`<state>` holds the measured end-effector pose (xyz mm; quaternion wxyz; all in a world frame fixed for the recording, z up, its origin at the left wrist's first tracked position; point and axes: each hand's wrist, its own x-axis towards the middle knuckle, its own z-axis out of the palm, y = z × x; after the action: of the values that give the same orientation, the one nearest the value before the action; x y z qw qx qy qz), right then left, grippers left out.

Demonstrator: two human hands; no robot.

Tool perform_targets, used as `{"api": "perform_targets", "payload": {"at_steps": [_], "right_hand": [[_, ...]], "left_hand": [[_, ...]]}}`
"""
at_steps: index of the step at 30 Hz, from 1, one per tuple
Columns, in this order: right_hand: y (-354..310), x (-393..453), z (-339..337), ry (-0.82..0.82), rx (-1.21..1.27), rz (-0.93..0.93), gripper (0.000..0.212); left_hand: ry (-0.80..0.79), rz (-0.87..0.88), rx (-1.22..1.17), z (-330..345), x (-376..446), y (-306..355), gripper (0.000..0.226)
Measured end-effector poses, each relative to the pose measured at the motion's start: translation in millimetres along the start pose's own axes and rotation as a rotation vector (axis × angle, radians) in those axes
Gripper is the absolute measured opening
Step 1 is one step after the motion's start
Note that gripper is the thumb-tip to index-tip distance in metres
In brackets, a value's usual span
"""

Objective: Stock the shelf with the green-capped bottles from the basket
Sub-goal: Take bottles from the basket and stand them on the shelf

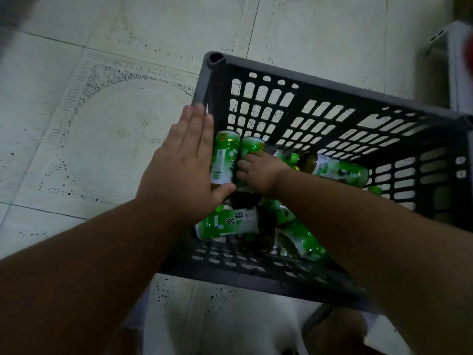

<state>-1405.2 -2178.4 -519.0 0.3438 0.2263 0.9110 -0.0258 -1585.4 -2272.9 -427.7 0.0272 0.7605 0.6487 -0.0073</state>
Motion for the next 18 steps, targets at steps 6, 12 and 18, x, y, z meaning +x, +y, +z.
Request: {"api": "perform_targets", "payload": {"at_steps": [6, 12, 18], "right_hand": [[-1, 13, 19, 0.024, -0.209, -0.074, 0.076], [0, 27, 13, 0.052, -0.196, -0.111, 0.058], [3, 20, 1, 0.087, -0.192, -0.064, 0.069]], "left_hand": [[0.001, -0.002, 0.005, 1, 1, 0, 0.111], [-0.009, -0.012, 0.002, 1, 1, 1, 0.112], [-0.008, -0.027, -0.033, -1, 1, 2, 0.112]]}}
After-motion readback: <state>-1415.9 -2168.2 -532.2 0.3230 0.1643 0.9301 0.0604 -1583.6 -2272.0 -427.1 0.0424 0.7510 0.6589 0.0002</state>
